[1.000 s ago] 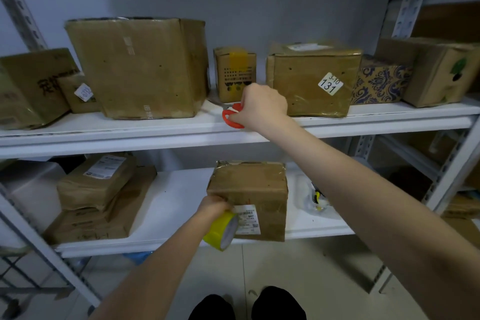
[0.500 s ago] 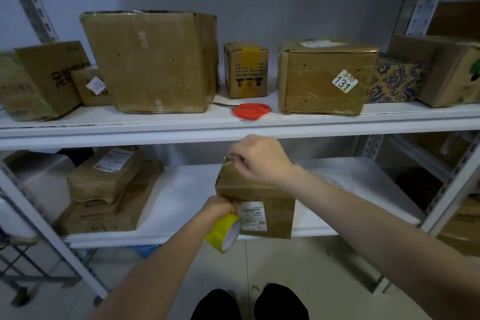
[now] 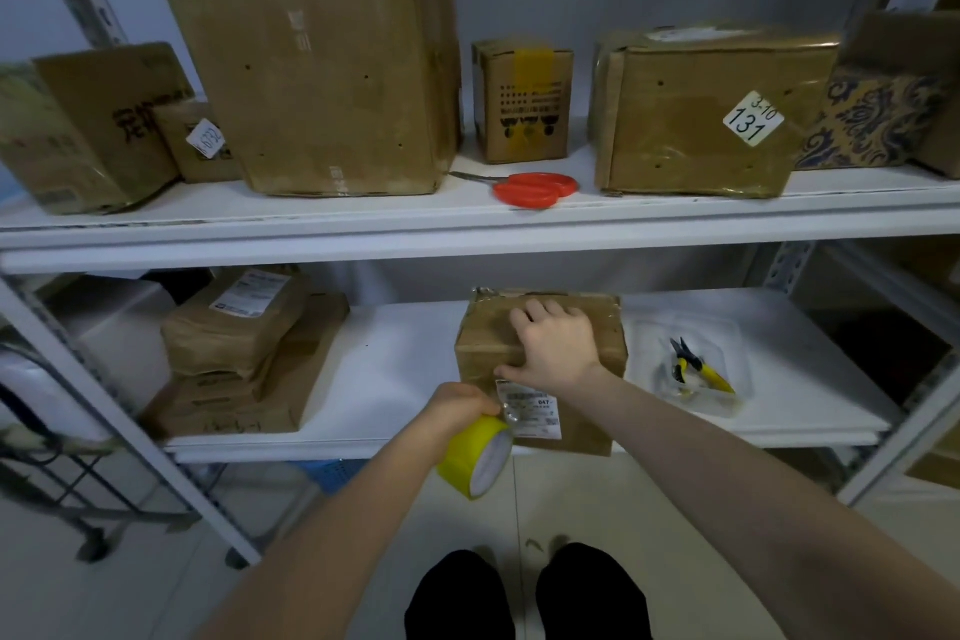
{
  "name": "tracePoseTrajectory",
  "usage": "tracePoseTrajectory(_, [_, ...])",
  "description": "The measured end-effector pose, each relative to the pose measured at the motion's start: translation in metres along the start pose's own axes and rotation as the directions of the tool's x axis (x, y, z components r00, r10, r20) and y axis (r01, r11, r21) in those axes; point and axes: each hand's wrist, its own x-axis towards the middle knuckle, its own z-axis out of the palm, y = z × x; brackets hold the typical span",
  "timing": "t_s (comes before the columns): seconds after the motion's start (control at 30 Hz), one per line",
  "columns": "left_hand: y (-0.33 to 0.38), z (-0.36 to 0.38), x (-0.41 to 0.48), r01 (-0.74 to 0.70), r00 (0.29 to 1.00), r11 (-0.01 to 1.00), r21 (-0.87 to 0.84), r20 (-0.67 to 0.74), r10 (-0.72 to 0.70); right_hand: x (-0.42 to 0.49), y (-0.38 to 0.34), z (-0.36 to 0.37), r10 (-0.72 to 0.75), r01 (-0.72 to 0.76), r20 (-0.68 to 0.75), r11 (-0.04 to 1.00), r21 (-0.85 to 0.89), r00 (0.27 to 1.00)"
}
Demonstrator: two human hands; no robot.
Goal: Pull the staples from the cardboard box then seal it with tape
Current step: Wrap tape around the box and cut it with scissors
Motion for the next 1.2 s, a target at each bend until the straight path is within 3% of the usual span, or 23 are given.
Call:
tracePoseTrajectory(0.2, [0.004,0.003,-0.001,-0.002,1.0,0.999,-0.041,0.007,0.002,0.02,-0.031,0.002,0.128,-0.128,0.024,0.992,-0.007,0.991])
tracePoseTrajectory(0.3, [0.008,-0.003,-0.004,-0.011,1.0,1.0,-0.025,0.006,0.012,0.027,-0.026,-0.012,0.073,-0.07,0.083,0.997,-0.037,0.994])
tracePoseTrajectory(0.4, [0.016,-0.009,-0.009,-0.028,1.0,0.999,-0.036,0.012,0.028,0.018,0.001,-0.027,0.061,-0.094,0.191,0.98,0.174,0.98])
tracePoseTrajectory(0.57, [0.031,-0.012,-0.018,-0.123,0.992,0.992,0.014,0.043,0.122,-0.017,0.029,-0.037,0.225,-0.158,-0.049,0.807,0.57,0.973])
tracePoseTrajectory(0.63, [0.035,-0.01,-0.023,-0.172,0.984,0.985,-0.002,0.052,0.172,-0.032,0.021,-0.043,0.22,-0.165,-0.006,0.753,0.637,0.976])
tracePoseTrajectory(0.77, [0.039,-0.007,-0.03,-0.256,0.961,0.965,-0.048,0.094,0.26,-0.049,-0.003,-0.045,0.181,-0.23,0.141,0.755,0.614,0.973])
tracePoseTrajectory(0.9, [0.037,-0.003,-0.038,-0.287,0.944,0.956,-0.069,0.148,0.294,-0.057,-0.006,-0.043,0.248,-0.26,0.133,0.598,0.758,0.96])
tracePoseTrajectory(1.03, [0.03,-0.006,-0.047,-0.234,0.956,0.971,0.047,0.195,0.221,-0.068,-0.013,-0.035,0.202,-0.283,0.2,0.612,0.739,0.959])
tracePoseTrajectory(1.2, [0.032,-0.014,-0.057,-0.162,0.93,0.987,0.021,0.337,0.146,-0.082,-0.009,-0.023,0.237,-0.348,0.255,0.593,0.727,0.937])
